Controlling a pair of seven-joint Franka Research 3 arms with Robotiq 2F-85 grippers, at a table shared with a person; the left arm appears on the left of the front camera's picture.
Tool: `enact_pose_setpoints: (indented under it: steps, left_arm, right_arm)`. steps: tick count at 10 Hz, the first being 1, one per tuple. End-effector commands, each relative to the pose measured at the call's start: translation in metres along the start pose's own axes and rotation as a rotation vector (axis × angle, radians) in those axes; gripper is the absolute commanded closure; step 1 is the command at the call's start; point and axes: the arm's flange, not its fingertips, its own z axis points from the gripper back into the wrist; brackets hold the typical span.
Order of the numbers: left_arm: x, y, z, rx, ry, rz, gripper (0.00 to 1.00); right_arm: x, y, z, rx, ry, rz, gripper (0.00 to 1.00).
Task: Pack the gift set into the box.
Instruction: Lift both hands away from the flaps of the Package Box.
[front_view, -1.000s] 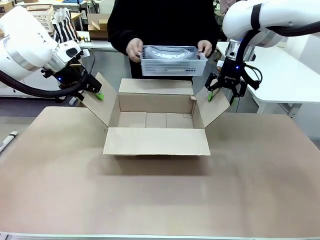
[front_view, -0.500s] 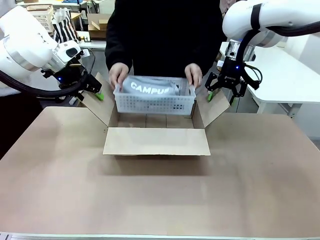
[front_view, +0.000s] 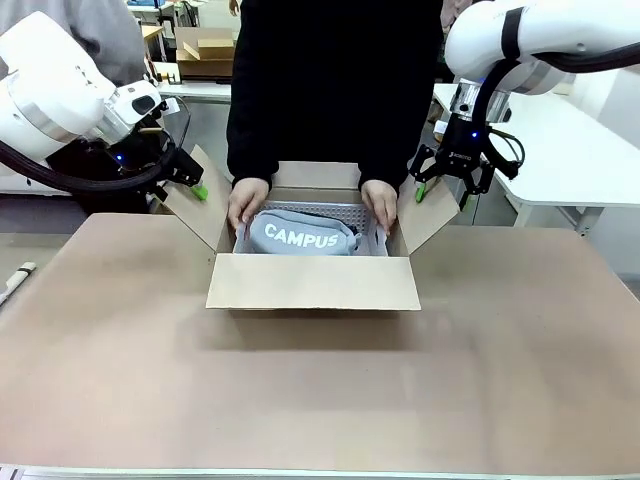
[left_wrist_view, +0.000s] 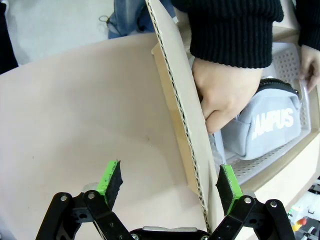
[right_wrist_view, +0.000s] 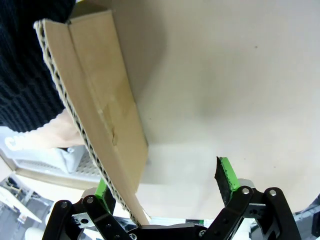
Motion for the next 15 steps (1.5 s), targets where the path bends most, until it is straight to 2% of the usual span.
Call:
enact_pose_setpoints:
  steps: [1, 15]
  left_arm:
    - [0.0002, -0.0004, 0.0014, 0.014, 0.001, 0.008, 0.0]
    - [0.0002, -0.0004, 0.0014, 0.014, 0.001, 0.008, 0.0]
  right_arm:
    - [0.0002, 0.0003, 0.0036, -0.026, -0.003, -0.022, 0.0]
    - [0.0002, 0.0003, 0.0036, -0.026, -0.003, -0.022, 0.0]
